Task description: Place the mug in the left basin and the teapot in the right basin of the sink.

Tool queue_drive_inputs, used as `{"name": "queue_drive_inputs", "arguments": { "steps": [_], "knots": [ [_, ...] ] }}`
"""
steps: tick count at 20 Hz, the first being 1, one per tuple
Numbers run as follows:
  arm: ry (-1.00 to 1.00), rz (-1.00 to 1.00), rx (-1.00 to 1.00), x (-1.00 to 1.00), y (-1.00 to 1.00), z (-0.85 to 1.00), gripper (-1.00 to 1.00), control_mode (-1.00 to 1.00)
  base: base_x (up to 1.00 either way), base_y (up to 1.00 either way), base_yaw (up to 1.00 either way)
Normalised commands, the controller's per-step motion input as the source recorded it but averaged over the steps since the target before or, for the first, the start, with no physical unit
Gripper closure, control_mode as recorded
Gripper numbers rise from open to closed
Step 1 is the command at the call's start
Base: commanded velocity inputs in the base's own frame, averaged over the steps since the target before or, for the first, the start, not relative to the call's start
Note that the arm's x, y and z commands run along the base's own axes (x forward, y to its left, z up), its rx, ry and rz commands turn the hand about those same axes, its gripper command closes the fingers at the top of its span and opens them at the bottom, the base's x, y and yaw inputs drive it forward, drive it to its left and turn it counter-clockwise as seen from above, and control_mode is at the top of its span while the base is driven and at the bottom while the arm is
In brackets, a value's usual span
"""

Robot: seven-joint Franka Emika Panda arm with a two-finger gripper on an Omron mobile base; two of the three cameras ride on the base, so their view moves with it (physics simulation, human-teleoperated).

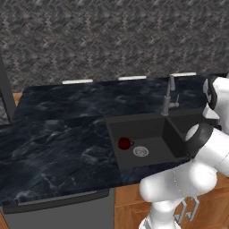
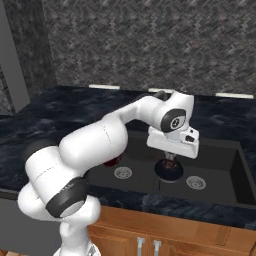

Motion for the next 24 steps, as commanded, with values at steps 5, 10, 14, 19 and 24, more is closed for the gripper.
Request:
{"name": "queue_drive_inputs", "arguments": {
  "steps": [5,10,14,19,24],
  "knots": [
    [0.00,0.00,0.00,0.37,-0.25,-0.21,1.00,-1.00,0.00,0.00,0.00],
    [0.00,-0.01,0.00,0.35,-0.23,-0.26,1.00,-1.00,0.00,0.00,0.00],
    [0.00,-0.01,0.00,0.39,-0.22,-0.32,1.00,-1.00,0.00,0.00,0.00],
    [0.00,-0.01,0.00,0.39,-0.21,-0.30,1.00,-1.00,0.00,0.00,0.00],
    [0.00,0.00,0.00,0.41,-0.26,-0.26,1.00,-1.00,0.00,0.00,0.00]
  ]
}}
